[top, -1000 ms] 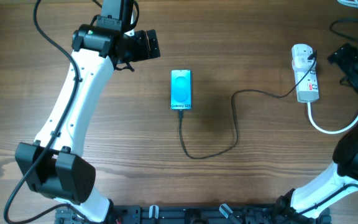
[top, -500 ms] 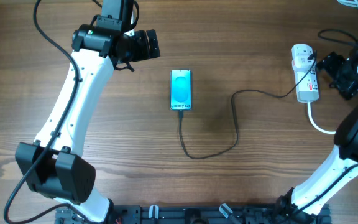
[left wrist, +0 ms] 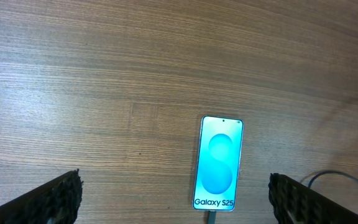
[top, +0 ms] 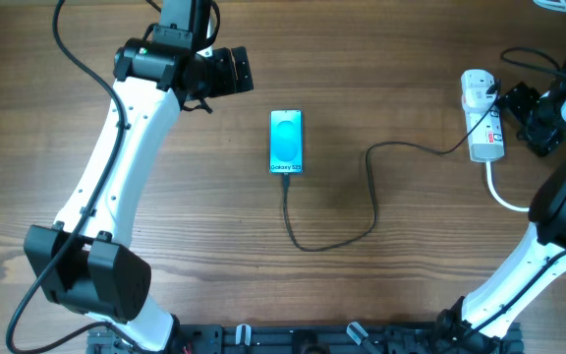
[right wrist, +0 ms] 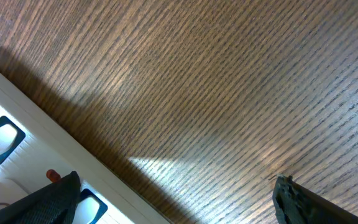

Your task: Plug charger to phone and switch on socket

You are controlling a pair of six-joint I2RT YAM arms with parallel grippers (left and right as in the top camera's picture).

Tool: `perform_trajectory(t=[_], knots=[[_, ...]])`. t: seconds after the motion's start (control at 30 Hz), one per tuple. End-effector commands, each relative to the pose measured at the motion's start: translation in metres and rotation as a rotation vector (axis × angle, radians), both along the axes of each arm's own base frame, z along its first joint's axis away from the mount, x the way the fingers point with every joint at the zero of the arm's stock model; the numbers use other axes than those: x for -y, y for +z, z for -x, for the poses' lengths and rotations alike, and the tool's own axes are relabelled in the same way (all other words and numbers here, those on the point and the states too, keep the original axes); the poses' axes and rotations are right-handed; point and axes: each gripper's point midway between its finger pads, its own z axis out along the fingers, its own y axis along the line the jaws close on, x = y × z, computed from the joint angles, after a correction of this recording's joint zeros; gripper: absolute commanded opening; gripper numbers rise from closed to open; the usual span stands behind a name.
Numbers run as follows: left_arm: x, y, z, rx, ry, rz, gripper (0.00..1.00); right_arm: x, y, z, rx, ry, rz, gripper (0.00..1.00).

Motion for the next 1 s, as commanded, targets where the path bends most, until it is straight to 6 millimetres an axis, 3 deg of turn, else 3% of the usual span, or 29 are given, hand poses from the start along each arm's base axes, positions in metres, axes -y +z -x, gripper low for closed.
perform_trajectory(t=[0.0, 0.47, 0.63, 0.77, 0.87, 0.97], knots=[[-0.002, -0.004, 0.0, -0.006, 0.015, -0.012, 1.0, -0.023, -0.022, 0.007, -0.057, 0.057, -0.08, 1.0], [-0.002, -0.004, 0.0, -0.006, 0.015, -0.012, 1.0, -0.033, -0.025, 0.026, -0.137, 0.065, -0.121, 1.0], [-0.002, -0.004, 0.0, -0.006, 0.015, -0.012, 1.0, -0.041, -0.02, 0.054, -0.235, 0.039, -0.174, 0.99], [-0.002, -0.004, 0.0, -0.006, 0.015, -0.012, 1.0, -0.049, 0.027, 0.08, -0.279, 0.038, -0.17, 1.0], [-0.002, -0.004, 0.0, -0.006, 0.015, -0.012, 1.0, -0.042, 0.08, 0.1, -0.232, 0.037, -0.044, 1.0], [-0.002, -0.004, 0.0, -0.006, 0.015, -0.012, 1.0, -0.064, 0.128, 0.122, -0.096, 0.095, 0.0, 1.0]])
